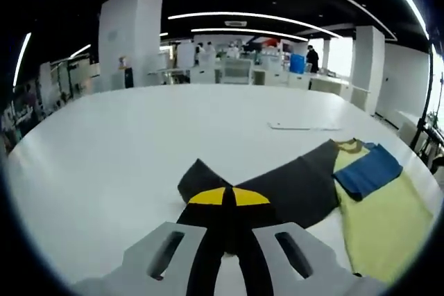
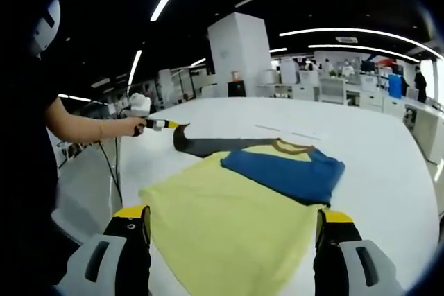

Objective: Fold the garment on the visible template until the final outline fits inside the template.

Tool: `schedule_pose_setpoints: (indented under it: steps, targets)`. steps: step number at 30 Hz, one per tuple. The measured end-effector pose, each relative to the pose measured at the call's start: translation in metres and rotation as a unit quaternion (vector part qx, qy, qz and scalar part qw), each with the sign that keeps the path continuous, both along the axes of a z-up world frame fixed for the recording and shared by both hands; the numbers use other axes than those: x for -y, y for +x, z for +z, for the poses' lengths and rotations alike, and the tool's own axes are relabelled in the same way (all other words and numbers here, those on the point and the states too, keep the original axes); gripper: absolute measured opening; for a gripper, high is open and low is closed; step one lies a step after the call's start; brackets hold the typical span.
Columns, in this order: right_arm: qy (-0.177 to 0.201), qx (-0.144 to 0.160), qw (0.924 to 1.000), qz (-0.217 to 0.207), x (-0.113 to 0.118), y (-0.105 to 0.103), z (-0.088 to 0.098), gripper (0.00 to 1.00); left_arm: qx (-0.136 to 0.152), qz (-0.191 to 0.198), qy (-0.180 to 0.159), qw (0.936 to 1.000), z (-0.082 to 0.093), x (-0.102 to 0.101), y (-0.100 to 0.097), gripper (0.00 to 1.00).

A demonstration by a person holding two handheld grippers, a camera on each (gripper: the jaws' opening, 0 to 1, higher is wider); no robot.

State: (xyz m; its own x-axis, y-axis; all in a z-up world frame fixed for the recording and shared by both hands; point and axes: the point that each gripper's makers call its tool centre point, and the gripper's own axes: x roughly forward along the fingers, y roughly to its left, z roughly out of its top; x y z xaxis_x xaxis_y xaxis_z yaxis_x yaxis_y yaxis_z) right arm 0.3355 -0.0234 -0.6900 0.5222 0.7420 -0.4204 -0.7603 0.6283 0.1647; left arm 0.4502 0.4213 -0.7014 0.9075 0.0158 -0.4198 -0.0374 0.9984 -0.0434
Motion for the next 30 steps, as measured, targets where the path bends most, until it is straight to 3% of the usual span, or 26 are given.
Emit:
schedule_pose_setpoints:
  steps: [30]
  targets:
    - [0.005, 0.005, 0.9999, 0.009, -0.008, -0.004, -0.003, 0.98, 0.040, -0.068, -0.057, 0.9953, 0.025, 0.088, 0.038, 0.00]
